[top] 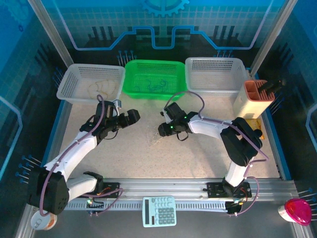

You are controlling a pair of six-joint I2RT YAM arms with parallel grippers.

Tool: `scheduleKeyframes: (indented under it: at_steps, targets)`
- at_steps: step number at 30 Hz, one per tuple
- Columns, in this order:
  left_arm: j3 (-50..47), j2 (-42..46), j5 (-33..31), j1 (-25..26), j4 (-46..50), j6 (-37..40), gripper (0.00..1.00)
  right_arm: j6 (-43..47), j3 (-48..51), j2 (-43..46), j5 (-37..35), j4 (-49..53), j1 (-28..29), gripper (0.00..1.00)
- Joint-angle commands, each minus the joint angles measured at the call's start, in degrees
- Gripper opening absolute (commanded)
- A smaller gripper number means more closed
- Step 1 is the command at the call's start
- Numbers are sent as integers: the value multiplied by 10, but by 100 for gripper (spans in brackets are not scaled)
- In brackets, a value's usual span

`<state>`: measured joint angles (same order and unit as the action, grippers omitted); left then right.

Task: Untangle the cables

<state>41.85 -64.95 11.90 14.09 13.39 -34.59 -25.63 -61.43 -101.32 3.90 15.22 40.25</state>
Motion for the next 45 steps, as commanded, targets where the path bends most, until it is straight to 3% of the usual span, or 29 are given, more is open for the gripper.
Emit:
scheduleKeyframes:
  at_steps: [1, 5, 7, 10, 18, 27, 39, 45]
  targets:
    - [14, -4, 9, 6, -8, 0, 99, -13, -2, -24, 18, -12, 12, 40]
    - [15, -4, 7, 7, -6, 0, 99, -17, -8, -44, 30, -22, 14, 33]
    - [17, -4, 7, 9, -6, 0, 99, -16, -8, -46, 35, -22, 14, 23]
    - [18, -4, 6, 9, -5, 1, 99, -8, -11, -30, 31, -10, 13, 0]
    - [21, -4, 12, 12, -8, 4, 99, 14, -6, 120, -10, 26, 1, 0]
    - [26, -15, 49, 18, -35, -9, 99, 9, -13, 167, 2, 27, -6, 0]
    - [-13, -27, 139, 22, -146, -1, 81, -5, -19, 200, 38, 24, -17, 0]
    - [-7, -37, 142, 35, -163, 12, 74, 4, -23, 205, 60, 22, -20, 0]
